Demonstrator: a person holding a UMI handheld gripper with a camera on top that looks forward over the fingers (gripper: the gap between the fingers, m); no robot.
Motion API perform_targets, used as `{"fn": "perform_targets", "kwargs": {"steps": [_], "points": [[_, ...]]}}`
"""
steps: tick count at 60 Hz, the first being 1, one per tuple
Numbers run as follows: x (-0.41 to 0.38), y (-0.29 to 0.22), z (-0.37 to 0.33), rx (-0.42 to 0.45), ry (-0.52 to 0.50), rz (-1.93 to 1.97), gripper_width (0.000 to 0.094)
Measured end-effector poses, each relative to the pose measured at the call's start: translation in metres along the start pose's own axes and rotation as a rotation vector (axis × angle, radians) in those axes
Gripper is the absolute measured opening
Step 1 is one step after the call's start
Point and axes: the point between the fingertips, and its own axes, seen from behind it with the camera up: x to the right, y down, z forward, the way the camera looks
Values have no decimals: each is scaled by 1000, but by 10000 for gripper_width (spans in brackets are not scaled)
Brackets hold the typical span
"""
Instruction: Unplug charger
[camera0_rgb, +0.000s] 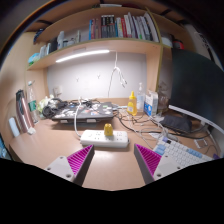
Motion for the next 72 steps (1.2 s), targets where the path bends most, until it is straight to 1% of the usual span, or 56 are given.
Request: {"fn": "perform_targets", "kwargs": {"steps": [20,25,31,35,36,41,42,51,56,58,61,63,68,72], "points": [[-19,-13,97,-5,19,-18,885],[-14,-17,123,3,59,-45,883],[-11,-24,146,14,80,-55,849],[-12,-22,156,1,76,-28,794],[-13,-21,158,-5,70,-21,826],[-16,-12,166,-31,45,-16,383],[-18,-15,167,-21,34,-7,295],[-18,-16,166,-18,26,-21,216],[-18,-24,164,10,32,-54,193],[-19,-37,159,54,38,-81,193],[-13,-76,140,165,82,-108,192],[-11,-100,125,222,103,-112,191],[-19,-142,94,292,76,-103,190],[-11,-161,75,308,96,-139,190]]}}
